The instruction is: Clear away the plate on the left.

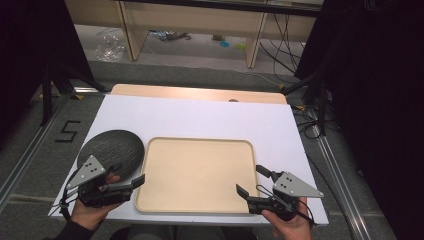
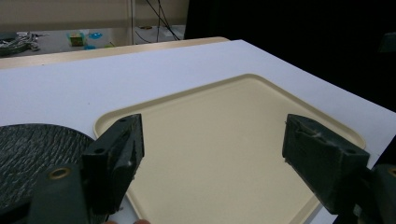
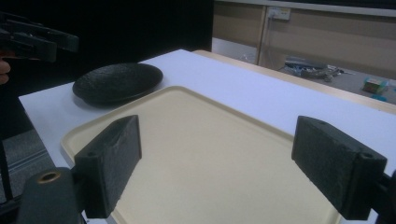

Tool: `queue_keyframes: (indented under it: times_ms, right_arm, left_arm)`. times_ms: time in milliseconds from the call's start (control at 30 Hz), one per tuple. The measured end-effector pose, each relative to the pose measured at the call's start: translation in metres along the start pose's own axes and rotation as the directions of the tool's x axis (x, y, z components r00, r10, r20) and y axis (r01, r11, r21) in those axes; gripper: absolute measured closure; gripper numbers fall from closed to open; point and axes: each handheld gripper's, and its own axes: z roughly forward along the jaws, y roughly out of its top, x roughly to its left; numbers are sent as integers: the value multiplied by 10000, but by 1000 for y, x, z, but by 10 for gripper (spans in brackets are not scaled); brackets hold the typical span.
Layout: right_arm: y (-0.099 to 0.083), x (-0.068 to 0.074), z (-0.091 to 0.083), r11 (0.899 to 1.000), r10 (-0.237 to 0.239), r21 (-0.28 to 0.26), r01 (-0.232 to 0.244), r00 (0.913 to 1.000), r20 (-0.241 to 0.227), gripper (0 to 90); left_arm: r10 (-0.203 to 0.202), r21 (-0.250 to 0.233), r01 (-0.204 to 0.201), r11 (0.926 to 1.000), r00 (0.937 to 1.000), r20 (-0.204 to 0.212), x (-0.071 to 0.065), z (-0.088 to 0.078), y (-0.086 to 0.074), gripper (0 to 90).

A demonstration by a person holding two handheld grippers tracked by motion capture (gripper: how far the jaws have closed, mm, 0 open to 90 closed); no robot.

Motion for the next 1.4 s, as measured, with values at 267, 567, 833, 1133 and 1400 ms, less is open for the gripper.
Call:
queue_keyframes:
  times_ms: [267,567,833,1133,1400]
  right_arm:
    - [-1,-1,0,10000,-68,-3,68,10000,57,170]
    - [0,-1,0,9999,-108,94,109,9999,-117,172]
    - [1,0,0,9999,-53,100,54,9999,-96,172]
    - [1,0,-1,9999,-93,97,93,10000,-32,173]
    - [1,0,0,9998,-179,-13,179,9998,1,174]
  left_arm:
    - [5,63,-4,10000,10000,-65,2,0,0,207]
    - [-139,151,141,9998,9998,-126,4,0,0,208]
    - [-115,374,128,9992,9993,-353,9,0,-1,207]
    - [-225,369,246,9990,9982,-562,15,-1,0,208]
    - [-608,319,635,9975,9948,-813,21,-4,0,208]
